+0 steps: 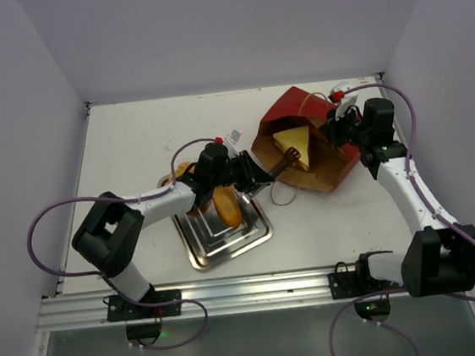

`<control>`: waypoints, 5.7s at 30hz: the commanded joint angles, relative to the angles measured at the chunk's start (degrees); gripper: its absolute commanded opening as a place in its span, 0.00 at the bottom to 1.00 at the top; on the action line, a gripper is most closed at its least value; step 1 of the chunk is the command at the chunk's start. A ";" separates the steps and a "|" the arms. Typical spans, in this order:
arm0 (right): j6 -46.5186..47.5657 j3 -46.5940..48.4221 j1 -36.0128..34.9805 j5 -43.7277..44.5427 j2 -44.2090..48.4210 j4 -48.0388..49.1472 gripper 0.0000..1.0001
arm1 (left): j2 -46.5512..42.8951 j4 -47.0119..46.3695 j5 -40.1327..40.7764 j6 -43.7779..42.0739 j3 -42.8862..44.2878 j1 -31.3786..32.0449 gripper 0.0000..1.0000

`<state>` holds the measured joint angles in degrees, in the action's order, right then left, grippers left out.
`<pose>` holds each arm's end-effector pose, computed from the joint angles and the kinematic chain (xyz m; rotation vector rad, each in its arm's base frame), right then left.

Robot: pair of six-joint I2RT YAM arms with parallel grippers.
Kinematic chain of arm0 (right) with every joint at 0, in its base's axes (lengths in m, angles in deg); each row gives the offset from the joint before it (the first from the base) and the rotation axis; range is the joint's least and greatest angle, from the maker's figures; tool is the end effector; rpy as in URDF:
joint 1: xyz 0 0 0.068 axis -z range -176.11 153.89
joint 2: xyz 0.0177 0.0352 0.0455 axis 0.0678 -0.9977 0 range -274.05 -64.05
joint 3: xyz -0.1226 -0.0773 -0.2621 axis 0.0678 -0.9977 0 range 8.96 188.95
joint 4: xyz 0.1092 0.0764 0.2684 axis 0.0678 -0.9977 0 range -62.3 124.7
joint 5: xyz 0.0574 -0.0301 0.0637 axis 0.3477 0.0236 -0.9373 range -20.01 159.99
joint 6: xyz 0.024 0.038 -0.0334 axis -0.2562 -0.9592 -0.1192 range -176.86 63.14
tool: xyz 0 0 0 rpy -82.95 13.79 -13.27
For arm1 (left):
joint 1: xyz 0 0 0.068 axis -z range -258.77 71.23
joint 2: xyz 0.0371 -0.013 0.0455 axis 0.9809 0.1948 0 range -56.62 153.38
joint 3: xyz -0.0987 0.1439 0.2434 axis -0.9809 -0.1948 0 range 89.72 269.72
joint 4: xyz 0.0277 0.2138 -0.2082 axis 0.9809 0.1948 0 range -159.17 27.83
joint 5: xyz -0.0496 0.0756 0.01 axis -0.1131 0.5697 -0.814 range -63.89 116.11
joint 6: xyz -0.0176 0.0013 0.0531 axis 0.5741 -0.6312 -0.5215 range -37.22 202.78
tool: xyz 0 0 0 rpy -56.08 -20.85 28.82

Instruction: Take the fake bread out of the paper bag

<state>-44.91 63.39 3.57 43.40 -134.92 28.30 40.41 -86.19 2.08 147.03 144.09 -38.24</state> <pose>0.3151 0.0190 0.3235 -0.5033 1.8721 0.3215 0.2975 -0.2750 0.2063 -0.1743 2.3560 -1.4713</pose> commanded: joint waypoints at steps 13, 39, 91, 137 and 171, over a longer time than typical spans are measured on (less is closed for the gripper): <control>-0.78 0.58 -0.03 -1.27 0.82 0.24 0.00 | -11.51 4.79 -1.54 -6.32 -4.27 -0.19 0.00; -0.78 0.50 0.05 -1.18 1.09 0.33 0.00 | -40.07 39.32 -6.99 -17.75 -8.67 -0.19 0.00; -0.61 0.85 0.05 -1.54 1.44 -0.11 0.00 | -75.15 91.73 16.56 2.02 -5.85 -0.28 0.00; -0.43 0.85 1.72 -1.62 1.44 -0.20 0.00 | -72.52 92.51 15.95 2.29 -0.51 -0.28 0.46; -0.34 0.76 1.72 -1.80 -0.14 0.24 0.00 | -10.93 -3.98 10.76 10.63 -4.19 5.25 0.44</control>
<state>-45.24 63.37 5.08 43.19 -134.92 28.24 26.10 -79.37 10.08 153.89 137.00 -34.24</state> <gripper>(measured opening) 0.026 0.442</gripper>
